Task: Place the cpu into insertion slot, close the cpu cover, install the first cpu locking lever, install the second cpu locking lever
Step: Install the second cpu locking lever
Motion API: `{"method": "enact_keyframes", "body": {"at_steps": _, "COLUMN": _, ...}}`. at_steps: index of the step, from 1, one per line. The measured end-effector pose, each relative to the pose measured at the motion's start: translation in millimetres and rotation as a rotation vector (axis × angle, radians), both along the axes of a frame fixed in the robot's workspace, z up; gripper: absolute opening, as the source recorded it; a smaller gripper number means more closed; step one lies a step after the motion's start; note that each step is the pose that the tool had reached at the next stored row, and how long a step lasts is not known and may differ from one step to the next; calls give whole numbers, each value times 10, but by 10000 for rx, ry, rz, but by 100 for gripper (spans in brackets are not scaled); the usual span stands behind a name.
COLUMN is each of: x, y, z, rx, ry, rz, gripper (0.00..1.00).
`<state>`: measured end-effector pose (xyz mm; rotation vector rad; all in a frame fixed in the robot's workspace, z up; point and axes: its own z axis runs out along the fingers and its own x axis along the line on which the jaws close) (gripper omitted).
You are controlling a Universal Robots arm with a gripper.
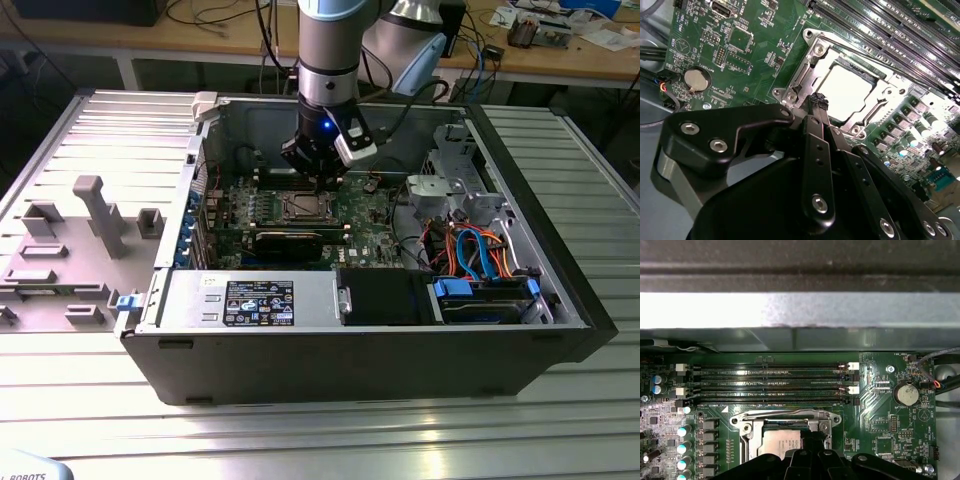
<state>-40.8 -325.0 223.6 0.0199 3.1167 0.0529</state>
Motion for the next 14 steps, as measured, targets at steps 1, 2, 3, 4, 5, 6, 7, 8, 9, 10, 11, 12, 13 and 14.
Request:
{"method": "enact_keyframes", "body": {"at_steps": 1, "x": 0, "y": 1, "z": 8, "rx": 2, "ry": -1, "rz": 0, "gripper": 11}}
{"method": "enact_keyframes", "body": {"at_steps": 2, "x": 0, "y": 1, "z": 18, "rx": 3, "ry": -1, "rz": 0, "gripper": 11}}
{"method": "enact_keyframes", "body": {"at_steps": 3, "x": 0, "y": 1, "z": 32, "rx": 1, "ry": -2, "rz": 0, "gripper": 11}}
{"method": "enact_keyframes", "body": {"at_steps": 4, "x": 1, "y": 1, "z": 34, "rx": 2, "ry": -2, "rz": 0, "gripper": 11}}
{"method": "enact_keyframes", "body": {"at_steps": 5, "x": 1, "y": 1, "z": 34, "rx": 4, "ry": -3, "rz": 0, "gripper": 11}}
{"method": "enact_keyframes", "body": {"at_steps": 6, "x": 1, "y": -4, "z": 35, "rx": 2, "ry": -1, "rz": 3, "gripper": 11}}
{"method": "enact_keyframes", "body": {"at_steps": 7, "x": 1, "y": -12, "z": 35, "rx": 1, "ry": -1, "rz": 2, "gripper": 11}}
{"method": "enact_keyframes", "body": {"at_steps": 8, "x": 1, "y": -17, "z": 35, "rx": 2, "ry": -1, "rz": 1, "gripper": 11}}
{"method": "enact_keyframes", "body": {"at_steps": 9, "x": 1, "y": -23, "z": 34, "rx": 2, "ry": -2, "rz": 0, "gripper": 11}}
{"method": "enact_keyframes", "body": {"at_steps": 10, "x": 1, "y": -33, "z": 34, "rx": 2, "ry": -2, "rz": 1, "gripper": 11}}
{"method": "enact_keyframes", "body": {"at_steps": 11, "x": 1, "y": -40, "z": 35, "rx": 2, "ry": -1, "rz": 1, "gripper": 11}}
{"method": "enact_keyframes", "body": {"at_steps": 12, "x": 1, "y": -47, "z": 35, "rx": 2, "ry": -1, "rz": 0, "gripper": 11}}
{"method": "enact_keyframes", "body": {"at_steps": 13, "x": 1, "y": -55, "z": 34, "rx": 2, "ry": -1, "rz": 0, "gripper": 11}}
{"method": "enact_keyframes", "body": {"at_steps": 14, "x": 1, "y": -60, "z": 34, "rx": 3, "ry": -2, "rz": 0, "gripper": 11}}
